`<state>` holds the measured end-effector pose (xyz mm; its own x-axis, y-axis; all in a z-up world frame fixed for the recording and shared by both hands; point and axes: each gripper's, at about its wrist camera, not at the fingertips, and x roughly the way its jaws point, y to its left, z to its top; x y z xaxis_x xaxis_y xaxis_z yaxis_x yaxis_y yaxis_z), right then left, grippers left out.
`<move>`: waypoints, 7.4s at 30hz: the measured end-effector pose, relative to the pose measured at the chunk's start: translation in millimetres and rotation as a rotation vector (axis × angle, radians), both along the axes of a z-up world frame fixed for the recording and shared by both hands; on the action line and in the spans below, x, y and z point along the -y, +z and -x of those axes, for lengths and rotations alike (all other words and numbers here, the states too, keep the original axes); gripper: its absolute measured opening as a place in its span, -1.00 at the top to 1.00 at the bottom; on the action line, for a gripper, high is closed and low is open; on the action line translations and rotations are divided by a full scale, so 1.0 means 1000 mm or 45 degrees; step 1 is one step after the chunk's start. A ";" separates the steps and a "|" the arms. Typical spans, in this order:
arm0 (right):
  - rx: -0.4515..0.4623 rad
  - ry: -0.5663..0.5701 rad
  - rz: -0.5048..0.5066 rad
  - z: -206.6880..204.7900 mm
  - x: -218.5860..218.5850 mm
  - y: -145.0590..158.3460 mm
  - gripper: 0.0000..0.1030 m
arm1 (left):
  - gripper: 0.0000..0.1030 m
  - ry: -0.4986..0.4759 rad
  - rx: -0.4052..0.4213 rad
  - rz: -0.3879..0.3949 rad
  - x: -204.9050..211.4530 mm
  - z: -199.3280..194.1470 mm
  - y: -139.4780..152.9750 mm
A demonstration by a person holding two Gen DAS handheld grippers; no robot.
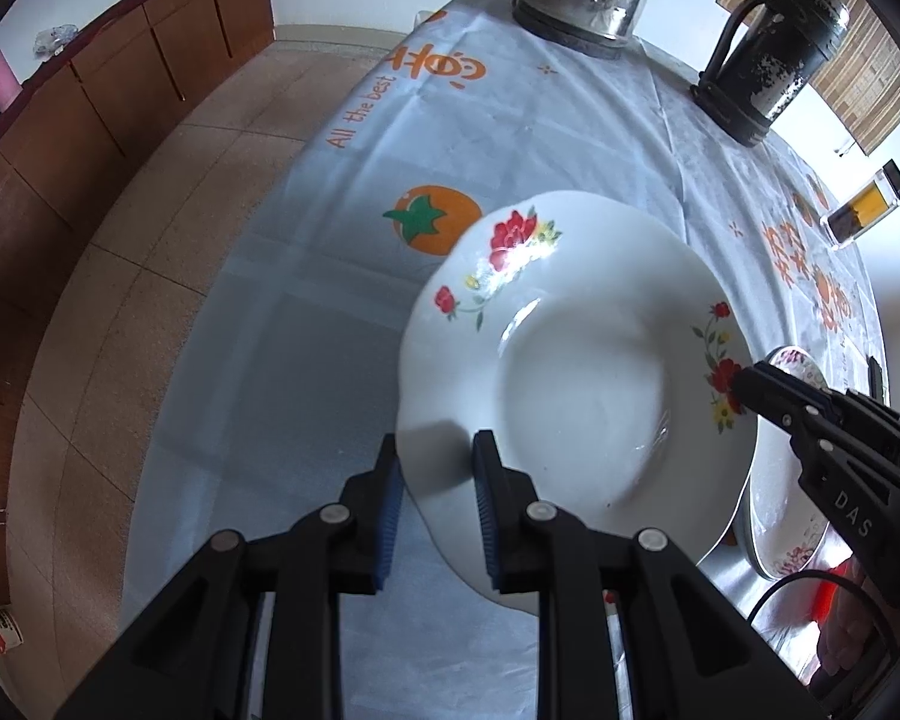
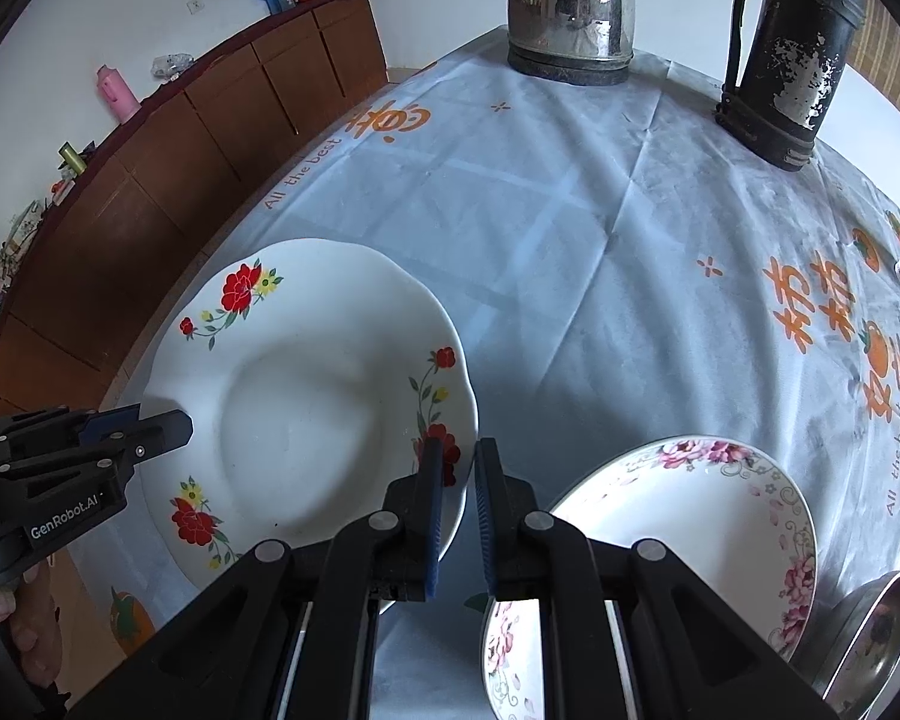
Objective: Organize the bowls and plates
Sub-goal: 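Lift the red-flower plate with both tools and carry it toward the stacked plates, then lower the red-flower plate onto the stacked plates with both tools, then open both tools to release the red-flower plate on the stack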
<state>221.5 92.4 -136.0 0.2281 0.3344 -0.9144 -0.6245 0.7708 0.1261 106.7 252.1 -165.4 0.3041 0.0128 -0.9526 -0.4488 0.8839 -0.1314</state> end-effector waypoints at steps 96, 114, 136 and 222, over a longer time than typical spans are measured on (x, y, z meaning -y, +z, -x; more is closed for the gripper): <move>0.062 -0.345 -0.010 0.001 0.153 0.027 0.78 | 0.60 -0.316 0.018 -0.027 0.132 -0.054 0.033; 0.035 -0.395 -0.001 0.001 0.171 0.017 0.78 | 0.60 -0.371 -0.005 -0.032 0.149 -0.062 0.025; 0.023 -0.453 0.030 0.006 0.192 0.011 0.78 | 0.61 -0.430 -0.008 -0.023 0.168 -0.071 0.019; 0.038 -0.399 0.033 0.010 0.188 -0.002 0.05 | 0.36 -0.414 -0.017 -0.040 0.178 -0.069 -0.003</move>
<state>211.1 -95.6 -138.2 0.3429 0.2205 -0.9131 -0.3592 0.9290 0.0895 176.2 74.3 -168.4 0.2843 -0.0531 -0.9573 -0.1439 0.9848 -0.0973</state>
